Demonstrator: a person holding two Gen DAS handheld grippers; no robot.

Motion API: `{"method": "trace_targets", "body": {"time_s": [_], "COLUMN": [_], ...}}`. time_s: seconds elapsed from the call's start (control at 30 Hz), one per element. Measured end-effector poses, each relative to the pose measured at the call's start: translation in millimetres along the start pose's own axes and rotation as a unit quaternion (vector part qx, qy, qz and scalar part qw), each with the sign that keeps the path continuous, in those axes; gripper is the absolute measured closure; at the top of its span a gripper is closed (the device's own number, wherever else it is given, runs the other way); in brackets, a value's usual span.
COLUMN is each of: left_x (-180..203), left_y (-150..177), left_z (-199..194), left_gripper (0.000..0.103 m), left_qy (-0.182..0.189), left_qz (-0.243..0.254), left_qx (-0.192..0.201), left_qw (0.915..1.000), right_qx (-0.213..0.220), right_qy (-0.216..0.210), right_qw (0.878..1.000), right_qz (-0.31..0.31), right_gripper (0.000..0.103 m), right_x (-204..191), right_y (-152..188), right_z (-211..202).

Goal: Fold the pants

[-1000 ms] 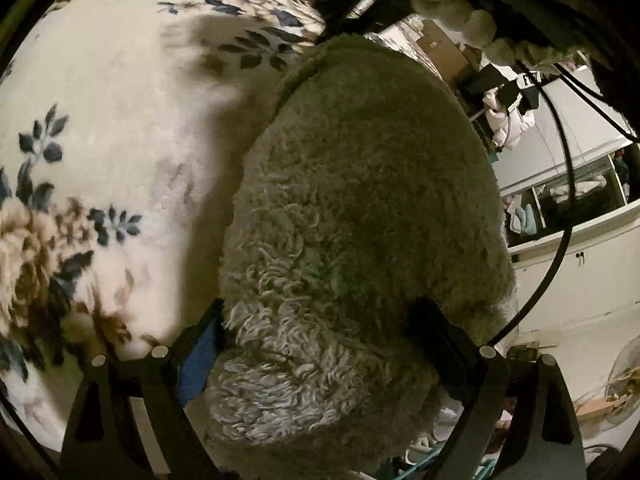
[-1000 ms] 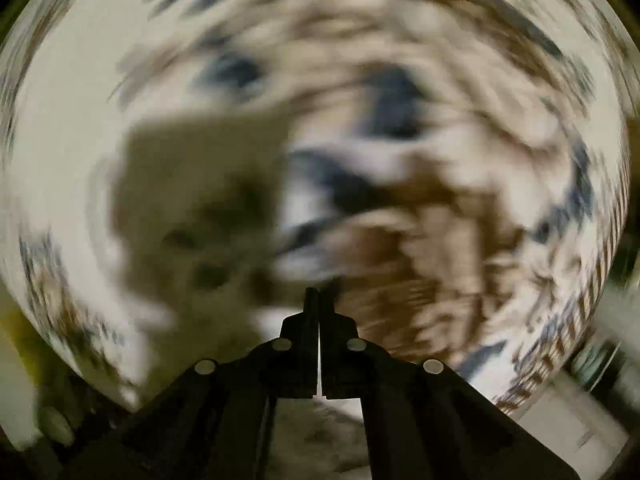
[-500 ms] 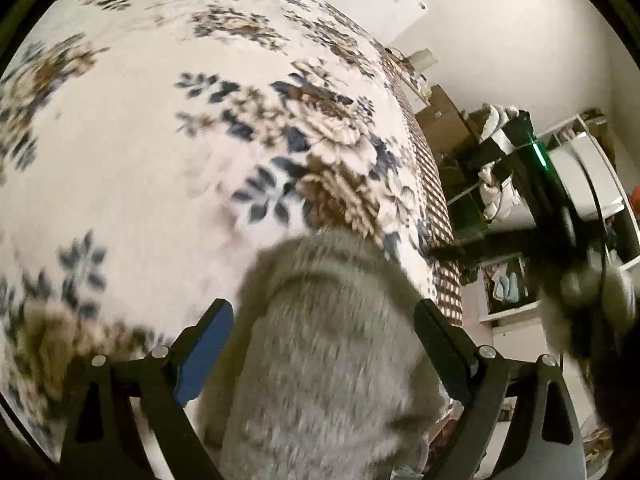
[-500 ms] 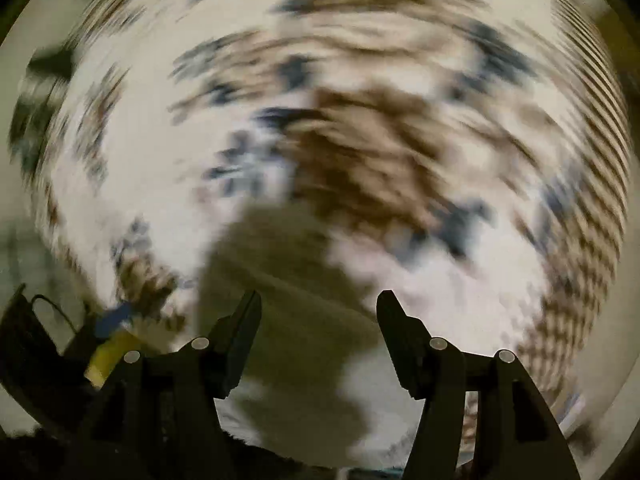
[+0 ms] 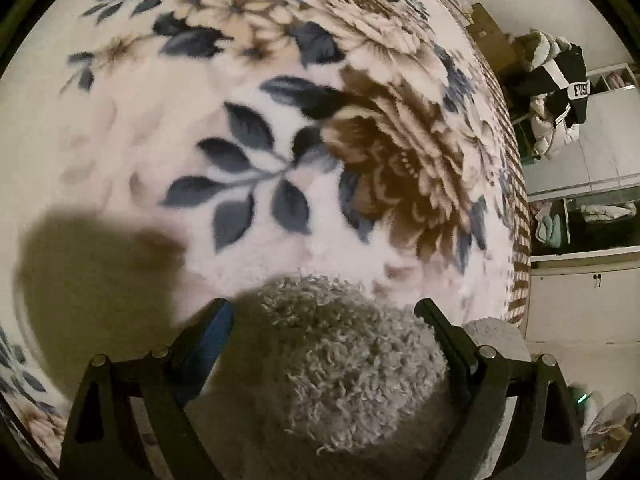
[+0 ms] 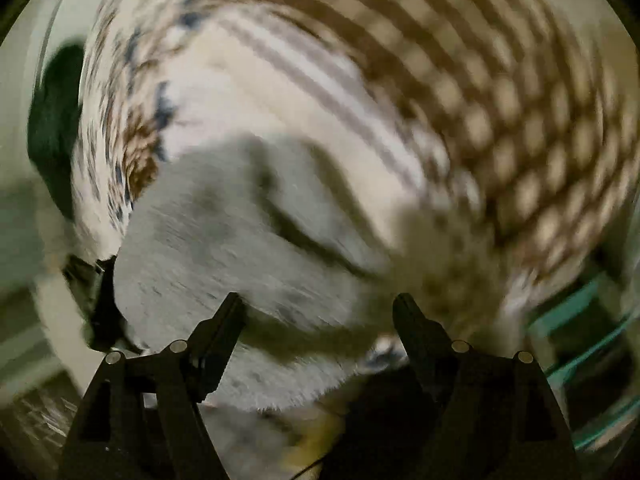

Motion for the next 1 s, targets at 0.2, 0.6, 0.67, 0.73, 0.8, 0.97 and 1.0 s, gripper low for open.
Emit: {"method": "trace_targets", "body": {"time_s": [0.2, 0.6, 0.67, 0.73, 0.8, 0.97, 1.0], "left_x": [14.4, 88.2, 124.8, 161.1, 196.6, 235.0, 235.1], "left_y": [0.3, -8.9, -4.1, 4.8, 18.8, 62.2, 67.3], "left_z": [2.4, -91.8, -103.5, -92.1, -61.9, 43.2, 59.6], "left_gripper": [0.011, 0.011, 0.011, 0.011, 0.011, 0.011, 0.011], "left_qy": [-0.030, -0.043, -0.023, -0.007, -0.003, -0.038, -0.052], "left_qz": [0.040, 0.141, 0.172, 0.208, 0.250, 0.334, 0.343], "left_qx": [-0.005, 0.060, 0.055, 0.028, -0.007, -0.123, -0.136], "left_qw": [0.9988, 0.9873, 0.9833, 0.9777, 0.9682, 0.9337, 0.9278], "right_qx": [-0.003, 0.043, 0.054, 0.072, 0.089, 0.091, 0.093], "right_qy": [-0.147, -0.195, -0.209, -0.222, -0.220, -0.186, -0.181], "right_qw": [0.985, 0.977, 0.973, 0.969, 0.968, 0.974, 0.974], "right_qz": [0.093, 0.079, 0.078, 0.076, 0.079, 0.096, 0.096], "right_gripper": [0.034, 0.034, 0.034, 0.034, 0.034, 0.034, 0.034], "right_x": [37.6, 75.7, 65.9, 63.0, 66.9, 86.4, 88.6], "right_y": [39.2, 79.6, 77.6, 83.7, 90.9, 98.6, 95.9], "right_z": [43.5, 23.4, 22.4, 13.3, 2.7, 3.6, 8.6]}}
Point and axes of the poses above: each gripper's, at about its wrist camera, not at the fingertips, and z roughly the way its jaws point, x to its right, y to its underside, the point moved 1 cm from there along z, roughly the way its jaws point, and after that the axes turned 8 degrees about x, right-handed, at the moved point
